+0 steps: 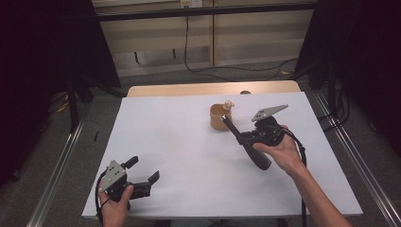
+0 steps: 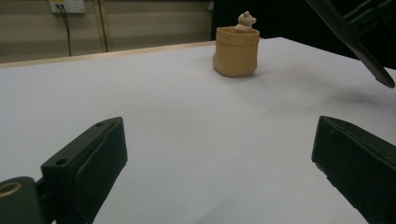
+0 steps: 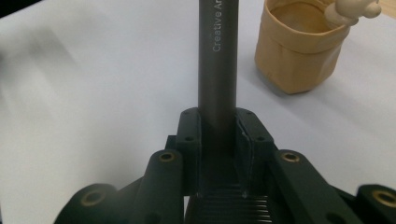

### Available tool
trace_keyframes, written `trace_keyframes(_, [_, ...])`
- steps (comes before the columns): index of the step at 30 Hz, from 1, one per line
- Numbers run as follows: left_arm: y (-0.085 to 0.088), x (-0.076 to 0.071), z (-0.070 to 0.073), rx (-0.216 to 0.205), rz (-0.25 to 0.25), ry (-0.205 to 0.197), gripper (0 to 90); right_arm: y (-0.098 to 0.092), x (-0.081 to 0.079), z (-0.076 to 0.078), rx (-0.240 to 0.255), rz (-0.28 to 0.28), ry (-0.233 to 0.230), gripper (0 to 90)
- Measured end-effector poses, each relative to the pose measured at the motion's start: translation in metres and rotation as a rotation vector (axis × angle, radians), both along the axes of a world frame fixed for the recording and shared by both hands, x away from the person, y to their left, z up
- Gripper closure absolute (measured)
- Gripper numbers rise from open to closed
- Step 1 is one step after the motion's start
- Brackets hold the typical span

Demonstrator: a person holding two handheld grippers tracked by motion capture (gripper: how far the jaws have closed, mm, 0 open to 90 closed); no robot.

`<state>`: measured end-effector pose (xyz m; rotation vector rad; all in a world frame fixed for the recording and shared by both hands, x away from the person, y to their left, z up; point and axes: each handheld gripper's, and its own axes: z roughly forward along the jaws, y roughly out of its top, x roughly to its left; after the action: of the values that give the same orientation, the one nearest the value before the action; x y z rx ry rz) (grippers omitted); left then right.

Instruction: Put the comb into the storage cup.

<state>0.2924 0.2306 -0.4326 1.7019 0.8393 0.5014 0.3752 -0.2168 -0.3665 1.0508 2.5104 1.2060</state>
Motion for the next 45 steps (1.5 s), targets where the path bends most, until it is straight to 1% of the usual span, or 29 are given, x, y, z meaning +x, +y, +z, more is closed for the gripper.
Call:
trace_keyframes(1, [-0.001, 0.001, 0.0, 0.004, -0.008, 0.006, 3.6, -0.002, -0.001, -0.001, 0.014, 0.007, -0.007, 73.0])
trace_keyframes(2, [-0.003, 0.001, -0.001, 0.001, -0.019, 0.011, 3.6, -0.003, -0.002, -0.002, 0.016, 0.014, -0.008, 73.0])
trace_keyframes(4, [-0.006, 0.002, -0.001, 0.023, -0.043, 0.011, 3.7, -0.005, -0.004, -0.002, -0.004, 0.026, -0.011, 73.0])
trace_keyframes(6, [-0.01, 0.002, 0.0, 0.021, -0.052, 0.015, 3.8, -0.006, -0.007, -0.002, -0.002, 0.031, -0.01, 73.0])
trace_keyframes(8, [-0.012, 0.001, 0.001, 0.027, -0.066, 0.013, 4.7, -0.006, -0.011, -0.004, -0.025, 0.035, -0.004, 73.0])
trace_keyframes(10, [-0.014, 0.0, 0.002, 0.031, -0.082, 0.003, 4.9, -0.008, -0.015, -0.006, -0.026, 0.05, -0.001, 73.1])
trace_keyframes(12, [-0.017, -0.001, 0.004, 0.032, -0.095, -0.002, 5.0, -0.01, -0.019, -0.006, -0.039, 0.061, -0.002, 73.0])
trace_keyframes(13, [-0.019, -0.001, 0.005, 0.032, -0.11, 0.005, 5.5, -0.01, -0.02, -0.005, -0.038, 0.065, 0.0, 73.0])
trace_keyframes(15, [-0.023, -0.002, 0.008, 0.028, -0.137, 0.005, 6.3, -0.012, -0.024, -0.004, -0.03, 0.076, 0.004, 73.0])
trace_keyframes(16, [-0.024, -0.002, 0.009, 0.02, -0.155, 0.003, 6.4, -0.012, -0.025, -0.004, -0.034, 0.091, 0.012, 73.1])
trace_keyframes(17, [-0.025, -0.001, 0.011, 0.025, -0.186, 0.007, 6.9, -0.011, -0.028, -0.003, -0.041, 0.097, 0.016, 73.0])
trace_keyframes(18, [-0.027, -0.001, 0.012, 0.014, -0.208, 0.021, 6.9, -0.011, -0.03, -0.003, -0.045, 0.1, 0.02, 73.0])
trace_keyframes(19, [-0.028, -0.001, 0.014, 0.014, -0.222, 0.018, 6.9, -0.011, -0.033, -0.002, -0.047, 0.106, 0.023, 73.0])
trace_keyframes(21, [-0.031, -0.001, 0.016, 0.042, -0.24, 0.0, 6.9, -0.01, -0.036, -0.001, -0.052, 0.114, 0.022, 73.1])
trace_keyframes(23, [-0.035, -0.001, 0.02, 0.118, -0.272, 0.023, 6.9, -0.008, -0.037, 0.0, -0.06, 0.126, 0.024, 73.0])
trace_keyframes(24, [-0.037, -0.001, 0.021, 0.153, -0.288, 0.014, 6.6, -0.006, -0.037, -0.001, -0.066, 0.133, 0.026, 73.0])
trace_keyframes(26, [-0.043, -0.002, 0.023, 0.236, -0.298, 0.017, 6.0, -0.002, -0.038, -0.001, -0.071, 0.15, 0.029, 73.0])
trace_keyframes(27, [-0.046, -0.003, 0.024, 0.26, -0.299, 0.024, 5.8, 0.001, -0.039, -0.001, -0.074, 0.156, 0.03, 73.0])
trace_keyframes(28, [-0.049, -0.004, 0.024, 0.273, -0.311, 0.027, 5.7, 0.003, -0.039, -0.002, -0.077, 0.165, 0.034, 73.0])
trace_keyframes(30, [-0.055, -0.006, 0.027, 0.284, -0.334, 0.057, 4.8, 0.009, -0.04, -0.003, -0.083, 0.183, 0.038, 73.0])
trace_keyframes(31, [-0.058, -0.007, 0.028, 0.288, -0.352, 0.058, 4.3, 0.011, -0.041, -0.003, -0.089, 0.194, 0.038, 73.0])
trace_keyframes(32, [-0.06, -0.007, 0.029, 0.302, -0.357, 0.055, 4.2, 0.014, -0.042, -0.003, -0.093, 0.203, 0.04, 73.0])
trace_keyframes(36, [-0.065, -0.003, 0.034, 0.298, -0.394, 0.069, 3.8, 0.023, -0.044, -0.002, -0.113, 0.229, 0.041, 73.0])
trace_keyframes(37, [-0.066, -0.002, 0.035, 0.296, -0.412, 0.082, 3.8, 0.025, -0.044, -0.002, -0.115, 0.232, 0.047, 73.0])
trace_keyframes(39, [-0.069, 0.001, 0.039, 0.29, -0.428, 0.076, 4.0, 0.029, -0.043, -0.003, -0.13, 0.242, 0.053, 73.0])
trace_keyframes(41, [-0.072, 0.006, 0.041, 0.285, -0.461, 0.113, 5.3, 0.034, -0.042, -0.004, -0.15, 0.245, 0.059, 73.0])
trace_keyframes(42, [-0.074, 0.007, 0.042, 0.297, -0.477, 0.128, 5.4, 0.036, -0.042, -0.004, -0.154, 0.256, 0.065, 73.0])
trace_keyframes(44, [-0.076, 0.009, 0.044, 0.294, -0.47, 0.127, 5.4, 0.039, -0.04, -0.004, -0.157, 0.264, 0.07, 73.0])
trace_keyframes(45, [-0.078, 0.011, 0.045, 0.293, -0.48, 0.121, 5.6, 0.041, -0.039, -0.004, -0.16, 0.268, 0.07, 73.0])
